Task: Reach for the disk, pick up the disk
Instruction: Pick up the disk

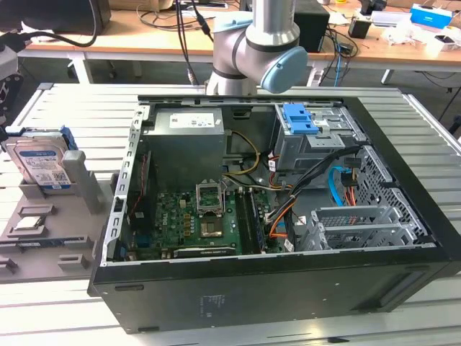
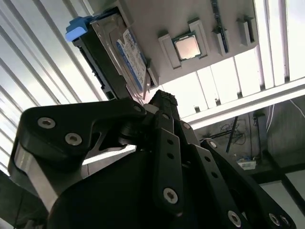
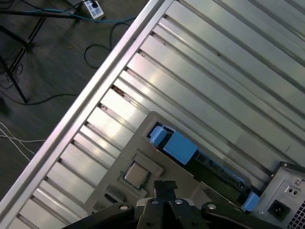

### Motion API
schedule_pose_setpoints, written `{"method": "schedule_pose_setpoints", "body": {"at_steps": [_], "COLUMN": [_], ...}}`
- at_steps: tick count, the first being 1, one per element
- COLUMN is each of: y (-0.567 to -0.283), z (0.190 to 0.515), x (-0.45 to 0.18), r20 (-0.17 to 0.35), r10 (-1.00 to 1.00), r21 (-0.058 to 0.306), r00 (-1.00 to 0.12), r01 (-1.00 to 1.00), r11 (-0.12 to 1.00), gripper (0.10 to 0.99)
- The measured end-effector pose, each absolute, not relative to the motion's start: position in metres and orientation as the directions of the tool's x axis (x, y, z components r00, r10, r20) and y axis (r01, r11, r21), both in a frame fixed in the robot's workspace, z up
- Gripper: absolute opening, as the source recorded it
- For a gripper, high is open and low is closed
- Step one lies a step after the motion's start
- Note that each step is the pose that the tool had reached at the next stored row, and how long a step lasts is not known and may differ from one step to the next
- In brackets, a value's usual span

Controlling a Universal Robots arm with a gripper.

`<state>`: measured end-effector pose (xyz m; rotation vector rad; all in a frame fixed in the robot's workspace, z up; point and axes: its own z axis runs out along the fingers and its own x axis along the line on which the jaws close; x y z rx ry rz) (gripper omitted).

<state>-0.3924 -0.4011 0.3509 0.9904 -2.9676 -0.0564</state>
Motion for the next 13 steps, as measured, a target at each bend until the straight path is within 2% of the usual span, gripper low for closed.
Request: {"method": "schedule_pose_setpoints", "body": {"at_steps": [13], "y": [-0.4011], "z": [0.3509], "x": [-0.3924], "r20": [0.001], "r10": [-0.757], "r21": [0.038], "r00": [-0.654], "r01": [-0.756], "r11": [0.653], "gripper": [0.106]}}
